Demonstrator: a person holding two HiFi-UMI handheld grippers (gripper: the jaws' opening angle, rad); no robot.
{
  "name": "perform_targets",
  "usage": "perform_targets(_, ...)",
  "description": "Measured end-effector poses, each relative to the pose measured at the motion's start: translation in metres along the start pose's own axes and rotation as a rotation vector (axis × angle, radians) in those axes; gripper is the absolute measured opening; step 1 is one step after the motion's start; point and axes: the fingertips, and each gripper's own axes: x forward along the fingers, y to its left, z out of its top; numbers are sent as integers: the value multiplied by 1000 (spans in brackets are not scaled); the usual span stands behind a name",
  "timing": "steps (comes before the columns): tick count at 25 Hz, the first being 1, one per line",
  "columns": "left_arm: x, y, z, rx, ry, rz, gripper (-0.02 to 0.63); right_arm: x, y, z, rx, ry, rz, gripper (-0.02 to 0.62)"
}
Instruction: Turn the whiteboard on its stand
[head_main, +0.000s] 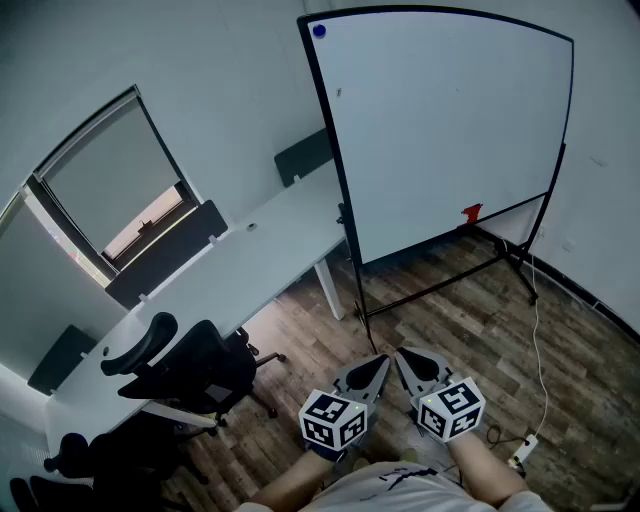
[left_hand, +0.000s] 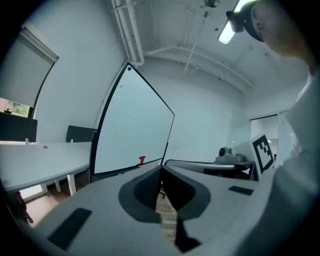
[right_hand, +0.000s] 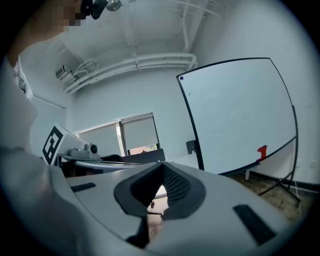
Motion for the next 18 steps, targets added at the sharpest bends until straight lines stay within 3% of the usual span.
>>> perform_targets(18,36,-18,-8,13,5,52,12,-22,-36,11,42,-41,65,12)
